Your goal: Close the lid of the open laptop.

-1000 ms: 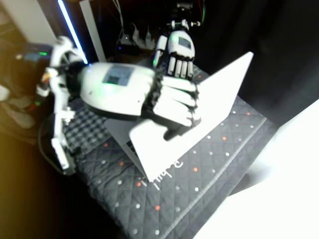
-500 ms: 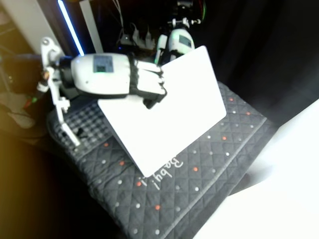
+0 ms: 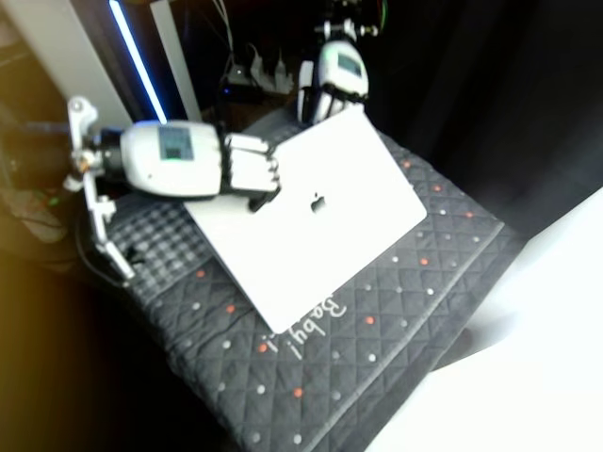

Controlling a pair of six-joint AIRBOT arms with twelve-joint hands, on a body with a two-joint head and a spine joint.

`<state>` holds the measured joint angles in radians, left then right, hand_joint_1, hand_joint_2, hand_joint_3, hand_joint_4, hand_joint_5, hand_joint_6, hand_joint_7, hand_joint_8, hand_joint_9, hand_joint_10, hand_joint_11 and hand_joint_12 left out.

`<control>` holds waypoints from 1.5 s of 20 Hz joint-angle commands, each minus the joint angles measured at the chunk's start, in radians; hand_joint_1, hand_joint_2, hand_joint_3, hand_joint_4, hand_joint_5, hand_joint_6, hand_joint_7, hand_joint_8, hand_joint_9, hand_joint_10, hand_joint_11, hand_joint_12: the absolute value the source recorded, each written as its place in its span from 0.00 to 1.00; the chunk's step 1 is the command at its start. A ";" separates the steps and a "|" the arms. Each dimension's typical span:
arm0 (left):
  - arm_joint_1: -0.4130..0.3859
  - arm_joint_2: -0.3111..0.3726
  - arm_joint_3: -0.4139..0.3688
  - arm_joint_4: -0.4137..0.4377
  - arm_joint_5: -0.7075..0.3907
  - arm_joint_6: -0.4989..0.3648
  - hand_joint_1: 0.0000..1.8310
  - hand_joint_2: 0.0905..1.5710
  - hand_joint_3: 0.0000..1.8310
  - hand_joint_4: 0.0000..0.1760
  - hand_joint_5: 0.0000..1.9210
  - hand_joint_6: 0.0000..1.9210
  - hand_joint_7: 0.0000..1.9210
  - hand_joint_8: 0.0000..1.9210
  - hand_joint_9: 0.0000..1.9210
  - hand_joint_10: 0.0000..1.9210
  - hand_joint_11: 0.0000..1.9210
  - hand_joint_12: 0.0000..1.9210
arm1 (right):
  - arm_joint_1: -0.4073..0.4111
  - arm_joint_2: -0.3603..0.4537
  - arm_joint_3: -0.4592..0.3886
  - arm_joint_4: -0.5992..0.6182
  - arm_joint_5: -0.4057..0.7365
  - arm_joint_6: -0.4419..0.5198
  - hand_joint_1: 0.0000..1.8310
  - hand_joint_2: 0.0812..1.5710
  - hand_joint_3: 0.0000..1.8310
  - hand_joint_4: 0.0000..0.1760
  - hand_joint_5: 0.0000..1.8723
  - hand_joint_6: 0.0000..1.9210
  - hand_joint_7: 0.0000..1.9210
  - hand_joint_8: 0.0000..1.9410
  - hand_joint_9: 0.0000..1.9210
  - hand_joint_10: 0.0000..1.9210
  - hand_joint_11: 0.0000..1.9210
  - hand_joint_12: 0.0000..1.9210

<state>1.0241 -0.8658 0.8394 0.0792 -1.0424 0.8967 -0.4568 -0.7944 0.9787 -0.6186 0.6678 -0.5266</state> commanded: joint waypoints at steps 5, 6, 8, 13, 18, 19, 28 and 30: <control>0.075 0.104 -0.054 -0.091 -0.360 0.044 0.39 0.88 0.05 0.57 0.26 0.94 0.52 0.97 0.55 1.00 0.41 1.00 | -0.042 0.000 0.006 0.056 0.051 -0.002 0.25 0.84 0.00 0.00 0.05 0.73 0.08 0.67 0.07 0.88 0.10 1.00; 0.086 0.113 -0.057 -0.106 -0.381 0.048 0.36 0.88 0.10 0.35 0.23 0.99 0.52 0.98 0.55 1.00 0.43 1.00 | -0.052 0.000 0.006 0.062 0.050 -0.002 0.25 0.84 0.00 0.00 0.04 0.73 0.09 0.62 0.06 0.84 0.08 1.00; 0.104 0.129 -0.062 -0.154 -0.436 0.079 0.38 0.87 0.11 0.22 0.23 0.97 0.46 0.98 0.50 1.00 0.50 1.00 | -0.078 0.001 0.006 0.072 0.043 -0.002 0.26 0.85 0.00 0.00 0.02 0.75 0.09 0.59 0.05 0.81 0.06 1.00; 0.107 0.133 -0.053 -0.243 -0.539 0.125 0.54 0.90 0.07 0.00 0.16 0.95 0.28 1.00 0.29 0.98 0.32 1.00 | -0.125 -0.003 -0.003 0.080 0.017 -0.002 0.27 0.86 0.00 0.00 0.03 0.73 0.09 0.57 0.05 0.75 0.02 1.00; 0.106 0.131 -0.044 -0.286 -0.601 0.149 0.51 0.95 0.00 0.00 0.16 0.97 0.25 1.00 0.22 0.93 0.23 0.98 | -0.148 -0.009 -0.009 0.058 0.004 0.020 0.26 0.91 0.00 0.00 0.02 0.66 0.15 0.41 0.11 0.58 0.03 0.93; 0.105 0.129 -0.041 -0.288 -0.602 0.149 0.51 0.94 0.00 0.00 0.17 0.96 0.25 1.00 0.21 0.92 0.23 0.96 | -0.148 -0.009 -0.009 0.056 0.004 0.023 0.27 0.90 0.00 0.00 0.03 0.65 0.16 0.36 0.12 0.53 0.01 0.91; 0.096 0.122 -0.022 -0.326 -0.621 0.151 0.42 0.95 0.00 0.00 0.04 0.65 0.12 0.61 0.10 0.67 0.07 0.84 | -0.148 0.009 -0.030 0.098 0.075 -0.014 0.19 0.90 0.00 0.00 0.00 0.12 0.07 0.06 0.00 0.26 0.00 0.40; 0.096 0.122 -0.019 -0.341 -0.633 0.153 0.35 0.95 0.00 0.12 0.06 0.22 0.14 0.19 0.11 0.41 0.00 0.73 | -0.148 0.045 -0.060 0.197 0.106 -0.144 0.23 0.90 0.00 0.00 0.00 0.01 0.01 0.00 0.01 0.03 0.00 0.07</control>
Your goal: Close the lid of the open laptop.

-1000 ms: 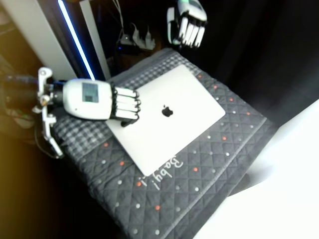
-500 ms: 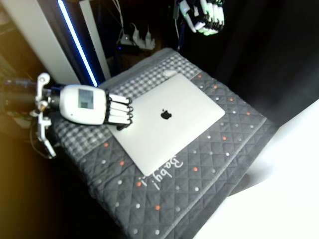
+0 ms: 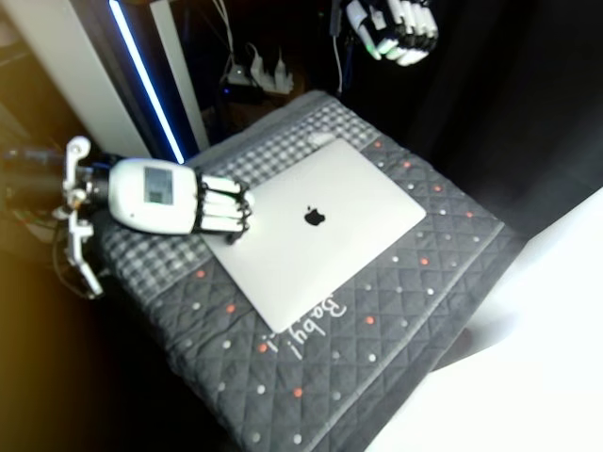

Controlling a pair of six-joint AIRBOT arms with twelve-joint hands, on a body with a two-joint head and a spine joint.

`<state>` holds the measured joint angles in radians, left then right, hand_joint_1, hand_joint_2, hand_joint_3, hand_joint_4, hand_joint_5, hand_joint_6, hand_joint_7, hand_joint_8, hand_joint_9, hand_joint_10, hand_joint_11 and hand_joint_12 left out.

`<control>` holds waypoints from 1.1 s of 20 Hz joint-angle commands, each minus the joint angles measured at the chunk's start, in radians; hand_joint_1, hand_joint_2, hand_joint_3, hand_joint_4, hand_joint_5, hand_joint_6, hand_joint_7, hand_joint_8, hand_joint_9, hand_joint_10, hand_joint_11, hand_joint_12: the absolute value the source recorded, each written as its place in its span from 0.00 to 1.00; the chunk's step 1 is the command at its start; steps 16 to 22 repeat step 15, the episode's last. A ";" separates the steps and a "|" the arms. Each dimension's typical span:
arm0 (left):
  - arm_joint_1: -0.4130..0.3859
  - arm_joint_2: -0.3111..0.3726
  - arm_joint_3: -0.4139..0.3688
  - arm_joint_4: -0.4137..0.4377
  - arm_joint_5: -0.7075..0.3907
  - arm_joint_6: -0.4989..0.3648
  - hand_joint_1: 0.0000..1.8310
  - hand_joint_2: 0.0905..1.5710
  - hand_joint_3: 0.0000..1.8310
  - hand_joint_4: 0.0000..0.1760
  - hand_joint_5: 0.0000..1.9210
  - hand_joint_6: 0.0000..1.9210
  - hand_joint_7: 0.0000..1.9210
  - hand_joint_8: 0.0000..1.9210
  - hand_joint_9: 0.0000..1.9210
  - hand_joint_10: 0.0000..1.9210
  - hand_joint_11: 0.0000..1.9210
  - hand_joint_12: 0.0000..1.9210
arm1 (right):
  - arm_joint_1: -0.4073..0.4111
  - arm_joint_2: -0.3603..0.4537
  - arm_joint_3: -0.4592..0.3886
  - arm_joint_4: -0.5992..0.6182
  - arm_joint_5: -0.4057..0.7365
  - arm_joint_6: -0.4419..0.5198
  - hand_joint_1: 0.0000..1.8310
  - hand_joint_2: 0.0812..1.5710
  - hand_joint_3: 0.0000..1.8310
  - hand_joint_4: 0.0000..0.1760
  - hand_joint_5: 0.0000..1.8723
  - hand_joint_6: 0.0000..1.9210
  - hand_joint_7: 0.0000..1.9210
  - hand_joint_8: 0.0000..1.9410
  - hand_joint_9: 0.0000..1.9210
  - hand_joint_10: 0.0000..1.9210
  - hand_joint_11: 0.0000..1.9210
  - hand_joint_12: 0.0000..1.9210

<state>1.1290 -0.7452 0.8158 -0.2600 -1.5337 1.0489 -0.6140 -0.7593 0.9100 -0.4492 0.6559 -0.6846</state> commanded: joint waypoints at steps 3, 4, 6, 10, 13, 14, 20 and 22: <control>-0.008 0.003 0.009 -0.017 -0.159 0.006 0.28 0.96 0.00 0.30 0.03 0.01 0.07 0.01 0.06 0.13 0.00 0.40 | 0.009 0.039 0.005 0.136 0.218 -0.018 0.12 0.92 0.01 0.14 0.00 0.00 0.00 0.00 0.00 0.00 0.00 0.00; -0.008 0.004 0.010 -0.023 -0.166 0.006 0.20 0.93 0.00 0.47 0.01 0.00 0.02 0.01 0.02 0.06 0.00 0.15 | 0.009 0.047 0.005 0.159 0.237 -0.024 0.07 0.90 0.00 0.11 0.00 0.00 0.00 0.00 0.00 0.00 0.00 0.00; -0.008 0.010 0.013 -0.031 -0.176 0.006 0.06 0.90 0.00 0.53 0.00 0.00 0.00 0.00 0.00 0.00 0.00 0.01 | 0.009 0.072 -0.026 0.257 0.282 -0.163 0.03 0.94 0.01 0.09 0.00 0.00 0.00 0.00 0.00 0.00 0.00 0.00; -0.009 0.028 0.017 -0.057 -0.197 0.004 0.00 0.83 0.00 0.60 0.00 0.00 0.00 0.00 0.00 0.00 0.00 0.00 | 0.009 0.102 -0.054 0.343 0.372 -0.264 0.06 0.89 0.00 0.38 0.00 0.00 0.00 0.00 0.00 0.00 0.00 0.00; -0.023 0.036 0.028 -0.062 -0.197 -0.016 0.00 0.84 0.00 0.36 0.00 0.00 0.00 0.00 0.00 0.00 0.00 0.00 | 0.009 0.104 -0.045 0.388 0.388 -0.276 0.12 0.90 0.00 0.38 0.00 0.00 0.00 0.00 0.00 0.00 0.00 0.00; -0.027 0.038 0.033 -0.063 -0.197 -0.030 0.00 0.84 0.00 0.39 0.00 0.00 0.00 0.00 0.00 0.00 0.00 0.00 | 0.009 0.106 -0.045 0.394 0.395 -0.276 0.20 0.90 0.00 0.50 0.00 0.00 0.00 0.00 0.00 0.00 0.00 0.00; -0.033 0.038 0.040 -0.065 -0.197 -0.039 0.00 0.85 0.00 0.44 0.00 0.00 0.00 0.00 0.00 0.00 0.00 0.00 | 0.009 0.109 -0.045 0.400 0.399 -0.276 0.21 0.90 0.00 0.54 0.00 0.00 0.00 0.00 0.00 0.00 0.00 0.00; -0.033 0.038 0.040 -0.065 -0.197 -0.039 0.00 0.85 0.00 0.44 0.00 0.00 0.00 0.00 0.00 0.00 0.00 0.00 | 0.009 0.109 -0.045 0.400 0.399 -0.276 0.21 0.90 0.00 0.54 0.00 0.00 0.00 0.00 0.00 0.00 0.00 0.00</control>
